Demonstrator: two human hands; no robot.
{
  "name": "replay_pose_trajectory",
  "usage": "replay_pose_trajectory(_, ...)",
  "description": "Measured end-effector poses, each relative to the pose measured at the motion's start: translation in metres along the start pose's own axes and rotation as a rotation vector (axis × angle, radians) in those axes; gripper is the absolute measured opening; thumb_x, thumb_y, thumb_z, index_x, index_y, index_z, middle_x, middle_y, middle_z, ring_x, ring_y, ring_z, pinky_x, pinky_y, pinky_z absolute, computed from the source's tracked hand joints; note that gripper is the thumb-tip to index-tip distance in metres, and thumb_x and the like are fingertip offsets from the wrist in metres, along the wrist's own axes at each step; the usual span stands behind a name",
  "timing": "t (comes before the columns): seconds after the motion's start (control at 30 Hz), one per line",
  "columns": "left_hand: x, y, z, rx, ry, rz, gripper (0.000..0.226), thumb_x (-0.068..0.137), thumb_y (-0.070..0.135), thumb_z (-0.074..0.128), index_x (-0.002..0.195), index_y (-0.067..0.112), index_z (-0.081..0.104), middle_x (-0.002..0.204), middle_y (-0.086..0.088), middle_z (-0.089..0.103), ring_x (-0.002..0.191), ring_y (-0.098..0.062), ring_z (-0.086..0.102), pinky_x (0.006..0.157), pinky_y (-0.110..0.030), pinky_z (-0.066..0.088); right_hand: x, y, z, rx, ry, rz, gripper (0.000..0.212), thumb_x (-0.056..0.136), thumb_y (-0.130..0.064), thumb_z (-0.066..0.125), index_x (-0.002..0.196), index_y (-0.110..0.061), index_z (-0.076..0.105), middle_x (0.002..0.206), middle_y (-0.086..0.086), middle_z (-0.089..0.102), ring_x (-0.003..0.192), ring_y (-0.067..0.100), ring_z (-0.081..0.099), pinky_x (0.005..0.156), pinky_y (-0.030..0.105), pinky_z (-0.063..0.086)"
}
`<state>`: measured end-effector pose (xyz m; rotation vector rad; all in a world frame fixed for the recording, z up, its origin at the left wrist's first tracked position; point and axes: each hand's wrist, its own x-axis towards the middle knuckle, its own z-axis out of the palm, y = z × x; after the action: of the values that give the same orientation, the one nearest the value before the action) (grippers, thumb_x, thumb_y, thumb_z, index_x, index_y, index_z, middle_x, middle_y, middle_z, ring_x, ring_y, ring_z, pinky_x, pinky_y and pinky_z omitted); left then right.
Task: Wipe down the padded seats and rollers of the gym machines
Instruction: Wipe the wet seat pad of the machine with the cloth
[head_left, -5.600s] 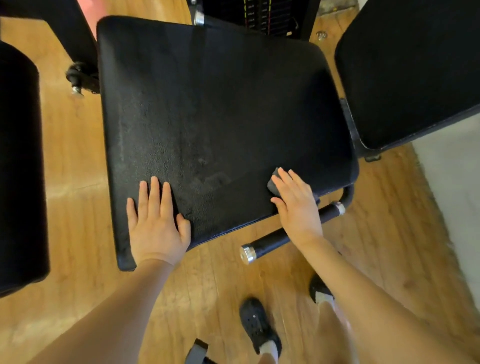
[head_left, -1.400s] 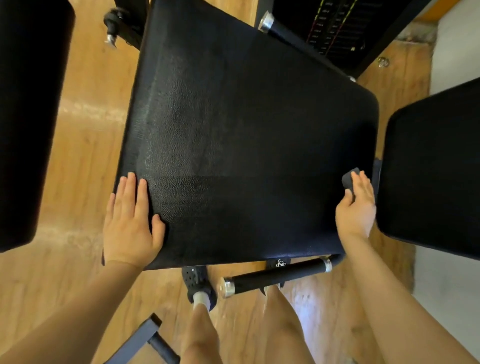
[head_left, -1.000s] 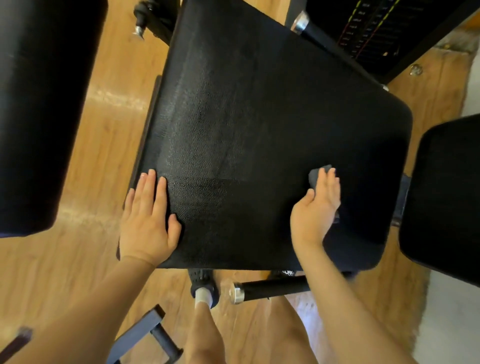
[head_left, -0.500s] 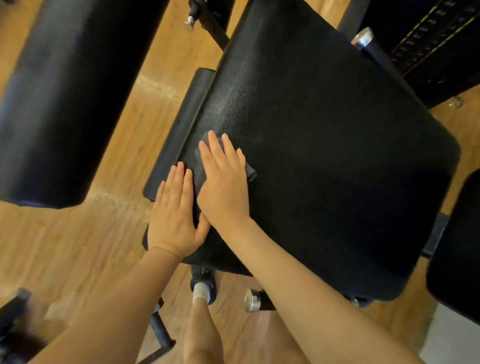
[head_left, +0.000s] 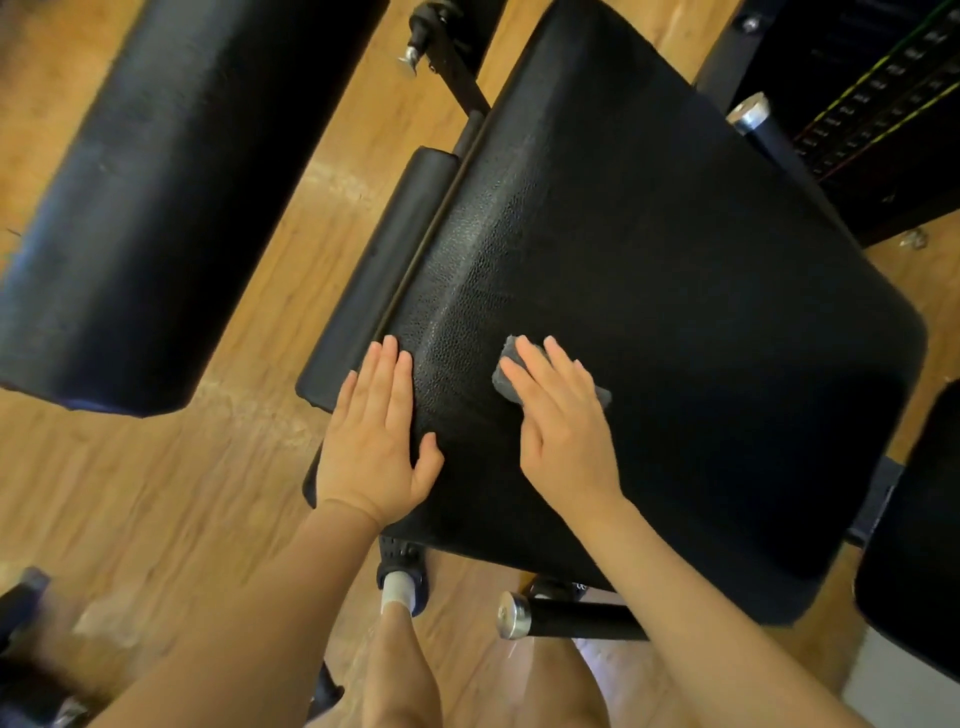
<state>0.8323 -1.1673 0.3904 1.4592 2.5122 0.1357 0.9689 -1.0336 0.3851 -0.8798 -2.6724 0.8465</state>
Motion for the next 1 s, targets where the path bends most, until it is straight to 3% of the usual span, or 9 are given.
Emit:
replay_pose_trajectory(0.13, 0.000, -0.001, -0.001, 0.005, -0.005, 0.004, 0.076, 0.080, 0.036, 0.039, 0.143, -0.004, 0.023, 0.150, -0.025, 0.025, 0.140, -0.030, 0.013, 0.114, -0.039, 0.008, 0.034, -0.029, 0.008, 0.020, 0.047, 0.099, 0.048, 0.085, -0.012, 0.029, 0.126, -0.006, 0.054, 0.138, 0.011, 0.048, 0.132, 0.031, 0.037, 0.106, 0.044, 0.026)
replay_pose_trajectory(0.33, 0.000, 0.001, -0.001, 0.026, -0.004, -0.006, 0.075, 0.081, 0.036, 0.037, 0.142, -0.006, 0.026, 0.149, -0.025, 0.027, 0.139, -0.029, 0.014, 0.113, -0.039, 0.010, 0.108, -0.040, 0.018, -0.135, -0.049, -0.230, 0.032, 0.090, -0.017, 0.051, 0.118, -0.005, 0.062, 0.130, 0.011, 0.056, 0.129, 0.030, 0.042, 0.106, 0.046, 0.030)
replay_pose_trajectory(0.53, -0.001, 0.002, -0.001, 0.016, -0.014, -0.018, 0.075, 0.082, 0.037, 0.037, 0.143, -0.005, 0.024, 0.151, -0.024, 0.024, 0.141, -0.028, 0.013, 0.114, -0.042, 0.013, 0.044, -0.013, 0.010, -0.109, -0.037, -0.324, 0.037, 0.090, -0.013, 0.044, 0.125, -0.008, 0.057, 0.134, 0.008, 0.053, 0.129, 0.027, 0.042, 0.106, 0.039, 0.029)
replay_pose_trajectory(0.63, -0.001, 0.002, -0.001, 0.014, -0.008, -0.009, 0.075, 0.081, 0.035, 0.038, 0.142, -0.006, 0.026, 0.150, -0.025, 0.025, 0.140, -0.030, 0.014, 0.114, -0.042, 0.013, 0.011, 0.016, 0.002, -0.085, 0.009, -0.238, 0.037, 0.088, -0.011, 0.045, 0.123, -0.007, 0.057, 0.134, 0.009, 0.053, 0.129, 0.025, 0.038, 0.107, 0.038, 0.026)
replay_pose_trajectory(0.7, -0.001, 0.002, -0.002, 0.021, -0.019, -0.015, 0.075, 0.081, 0.036, 0.037, 0.142, -0.006, 0.027, 0.150, -0.025, 0.025, 0.140, -0.030, 0.015, 0.113, -0.044, 0.016, 0.005, 0.028, -0.005, -0.075, 0.058, -0.087, 0.039, 0.087, -0.011, 0.042, 0.122, -0.007, 0.057, 0.133, 0.011, 0.053, 0.128, 0.027, 0.037, 0.108, 0.039, 0.025)
replay_pose_trajectory(0.87, 0.000, 0.001, -0.001, 0.037, -0.020, -0.001, 0.075, 0.080, 0.036, 0.038, 0.141, -0.006, 0.027, 0.149, -0.025, 0.026, 0.139, -0.031, 0.015, 0.113, -0.042, 0.012, 0.037, -0.009, 0.005, 0.036, 0.251, 0.329, 0.039, 0.087, -0.012, 0.041, 0.121, -0.005, 0.058, 0.134, 0.012, 0.053, 0.129, 0.033, 0.042, 0.106, 0.046, 0.026)
replay_pose_trajectory(1.0, 0.000, 0.000, 0.001, 0.036, -0.013, -0.002, 0.075, 0.080, 0.036, 0.037, 0.142, -0.003, 0.022, 0.150, -0.025, 0.025, 0.140, -0.030, 0.013, 0.114, -0.042, 0.011, 0.080, -0.043, 0.024, -0.070, 0.205, 0.115, 0.039, 0.087, -0.017, 0.041, 0.120, -0.007, 0.059, 0.132, 0.009, 0.054, 0.126, 0.030, 0.045, 0.103, 0.042, 0.030)
